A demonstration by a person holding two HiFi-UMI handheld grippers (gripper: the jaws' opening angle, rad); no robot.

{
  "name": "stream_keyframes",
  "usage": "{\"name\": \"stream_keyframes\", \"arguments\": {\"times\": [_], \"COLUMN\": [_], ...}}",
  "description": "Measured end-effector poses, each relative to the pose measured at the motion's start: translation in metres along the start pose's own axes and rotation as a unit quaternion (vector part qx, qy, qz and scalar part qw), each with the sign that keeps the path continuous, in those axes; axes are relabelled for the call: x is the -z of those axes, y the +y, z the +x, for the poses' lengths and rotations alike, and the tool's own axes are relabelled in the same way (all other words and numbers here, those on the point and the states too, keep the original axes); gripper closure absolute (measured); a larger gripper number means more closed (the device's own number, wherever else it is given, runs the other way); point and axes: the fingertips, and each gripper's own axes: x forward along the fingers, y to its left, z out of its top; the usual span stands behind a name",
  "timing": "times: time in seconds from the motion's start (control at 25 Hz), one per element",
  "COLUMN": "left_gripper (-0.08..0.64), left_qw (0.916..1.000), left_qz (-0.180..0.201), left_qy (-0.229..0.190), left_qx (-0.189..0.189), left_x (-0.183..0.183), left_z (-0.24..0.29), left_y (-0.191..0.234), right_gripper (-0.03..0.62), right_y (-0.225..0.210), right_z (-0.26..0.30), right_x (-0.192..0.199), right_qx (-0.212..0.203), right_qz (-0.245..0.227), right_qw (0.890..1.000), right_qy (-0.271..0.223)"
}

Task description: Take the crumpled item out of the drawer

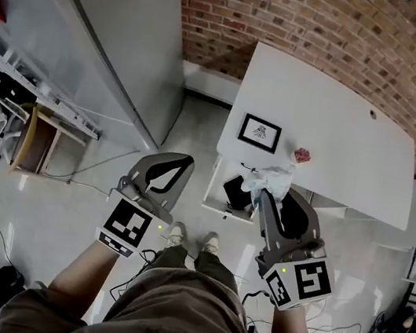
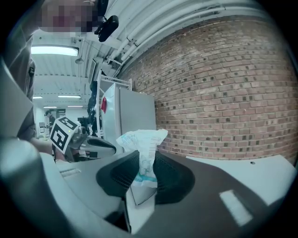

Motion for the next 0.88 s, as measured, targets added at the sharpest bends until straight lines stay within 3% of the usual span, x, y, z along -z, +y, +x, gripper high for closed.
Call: {"name": "stream_keyframes", "arguments": {"times": [0.32, 0.88], "left_gripper": [0.56, 0.56], "left_qw": [0.9998, 0.9995], "left_qz": [0.011, 0.03], "left_qy": [-0.016, 0.0], "left_qx": [-0.003, -0.003], "left_x": [-0.018, -0.014], "left_z": [-0.022, -0.021], "left_y": [-0.009, -0.014], "right_gripper": [0.468, 0.469], "right_y": [0.018, 0.029], "right_z": [-0.023, -0.024], "right_x": [-0.018, -0.001], "right_qx": [-0.011, -0.026], "right_qz": [0.003, -0.011], "right_qw": [1.0, 1.0], "right_qy": [-0.01, 0.007]}}
